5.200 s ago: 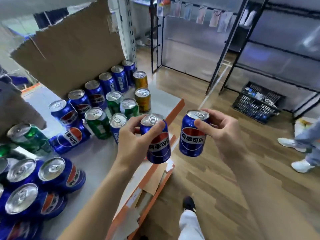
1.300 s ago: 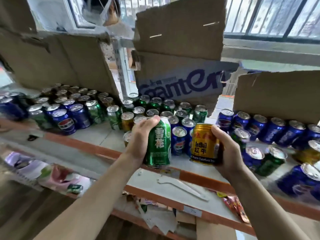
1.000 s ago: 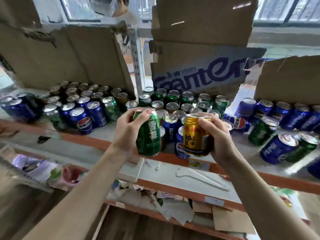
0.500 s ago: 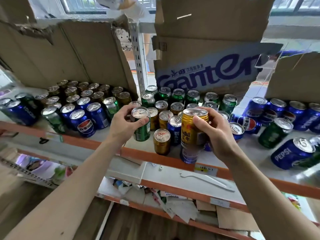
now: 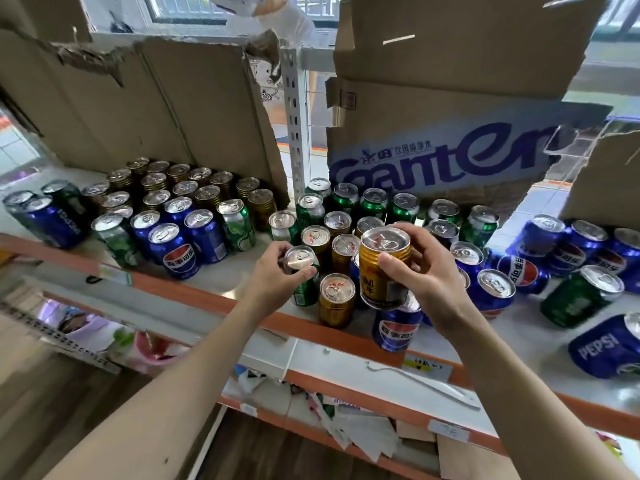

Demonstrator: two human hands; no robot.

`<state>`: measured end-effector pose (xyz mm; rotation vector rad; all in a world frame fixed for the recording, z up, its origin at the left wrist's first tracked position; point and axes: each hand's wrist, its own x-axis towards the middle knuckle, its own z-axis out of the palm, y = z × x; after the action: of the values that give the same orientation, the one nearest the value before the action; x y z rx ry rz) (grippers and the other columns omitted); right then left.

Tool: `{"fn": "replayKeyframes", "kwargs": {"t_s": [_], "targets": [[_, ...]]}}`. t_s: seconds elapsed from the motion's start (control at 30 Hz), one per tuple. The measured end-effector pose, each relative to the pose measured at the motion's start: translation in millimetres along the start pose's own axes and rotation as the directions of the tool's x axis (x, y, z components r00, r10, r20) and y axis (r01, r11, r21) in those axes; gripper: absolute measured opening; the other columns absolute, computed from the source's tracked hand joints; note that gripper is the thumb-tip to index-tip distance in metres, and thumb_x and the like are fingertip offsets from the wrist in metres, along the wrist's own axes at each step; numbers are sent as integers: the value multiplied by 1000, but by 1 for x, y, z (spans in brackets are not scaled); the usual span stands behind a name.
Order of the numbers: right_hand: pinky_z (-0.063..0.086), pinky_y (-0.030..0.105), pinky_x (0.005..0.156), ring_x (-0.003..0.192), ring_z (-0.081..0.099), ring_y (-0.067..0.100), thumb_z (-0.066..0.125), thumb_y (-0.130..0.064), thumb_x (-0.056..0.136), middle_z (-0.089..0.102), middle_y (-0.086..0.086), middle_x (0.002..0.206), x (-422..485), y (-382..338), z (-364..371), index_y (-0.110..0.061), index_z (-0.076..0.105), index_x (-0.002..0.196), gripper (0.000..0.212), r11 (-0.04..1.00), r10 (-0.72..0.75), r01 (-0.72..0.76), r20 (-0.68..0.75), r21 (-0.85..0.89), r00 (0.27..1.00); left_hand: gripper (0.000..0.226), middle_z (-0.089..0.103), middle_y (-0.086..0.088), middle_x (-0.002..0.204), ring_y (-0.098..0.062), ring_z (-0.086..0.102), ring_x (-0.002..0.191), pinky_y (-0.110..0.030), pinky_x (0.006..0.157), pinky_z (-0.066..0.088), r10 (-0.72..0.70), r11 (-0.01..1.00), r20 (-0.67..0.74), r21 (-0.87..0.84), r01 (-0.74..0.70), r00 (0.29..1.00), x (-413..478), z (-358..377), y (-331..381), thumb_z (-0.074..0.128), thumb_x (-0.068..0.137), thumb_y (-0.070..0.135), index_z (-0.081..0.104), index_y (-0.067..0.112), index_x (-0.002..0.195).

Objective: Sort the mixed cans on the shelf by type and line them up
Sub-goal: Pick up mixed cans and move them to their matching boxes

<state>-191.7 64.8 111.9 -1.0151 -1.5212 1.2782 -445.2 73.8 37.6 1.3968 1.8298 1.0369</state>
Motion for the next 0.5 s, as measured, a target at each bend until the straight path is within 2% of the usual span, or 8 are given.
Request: {"fn": "replayKeyframes", "kwargs": {"t_s": [0.07,0.17,0.23,0.27,0.33,0.37,0.5], "targets": [[56,28,82,106,66,11,75,-32,74,70,-6,111,5,0,9,-26,58,123,52,999,-14,14,-6,-36,1000,43,64,6,97,-11,64,89,-18,70,50,22,1000,5,-2,-22,1000,2,0,-3,84,77,26,54,23,108],[57,32,84,105,67,12,80,-33,74,70,-2,113,12,0,28,-21,57,126,58,997,-32,30,-26,-73,999,46,64,8,100,-10,63,89,-11,66,48,38,998,85,37,-41,996,5,-6,-8,83,79,30,51,23,112],[57,30,84,103,67,10,83,-35,71,70,-4,112,17,-3,44,-22,57,125,61,993,-44,39,-41,-111,998,54,64,7,110,-9,61,97,-10,69,47,64,992,148,100,-79,987,6,-15,-9,80,80,37,49,22,122],[57,29,84,103,67,9,82,-36,69,69,-5,112,19,-5,54,-22,58,124,62,991,-48,41,-49,-131,998,61,62,4,118,-11,59,105,-13,79,49,91,983,162,141,-115,983,7,-22,-10,78,81,42,47,20,129],[57,29,85,103,67,8,82,-35,66,68,-5,114,25,-7,75,-22,58,125,65,985,-49,38,-61,-170,997,67,56,-3,132,-18,53,120,-34,97,51,172,953,171,220,-208,970,8,-42,-15,70,85,51,43,20,138],[56,29,86,104,66,9,84,-31,68,68,-4,114,28,-8,86,-23,58,125,64,982,-48,35,-64,-187,997,66,55,-4,135,-20,52,123,-39,100,49,211,933,175,257,-251,962,8,-55,-16,66,87,54,42,21,139],[56,23,84,101,66,3,85,-22,71,69,-6,113,38,-10,136,-21,57,124,60,974,-40,18,-91,-228,995,67,53,-3,137,-21,52,121,-38,96,48,365,838,147,378,-393,920,9,-117,-25,54,90,63,42,20,141]]}}
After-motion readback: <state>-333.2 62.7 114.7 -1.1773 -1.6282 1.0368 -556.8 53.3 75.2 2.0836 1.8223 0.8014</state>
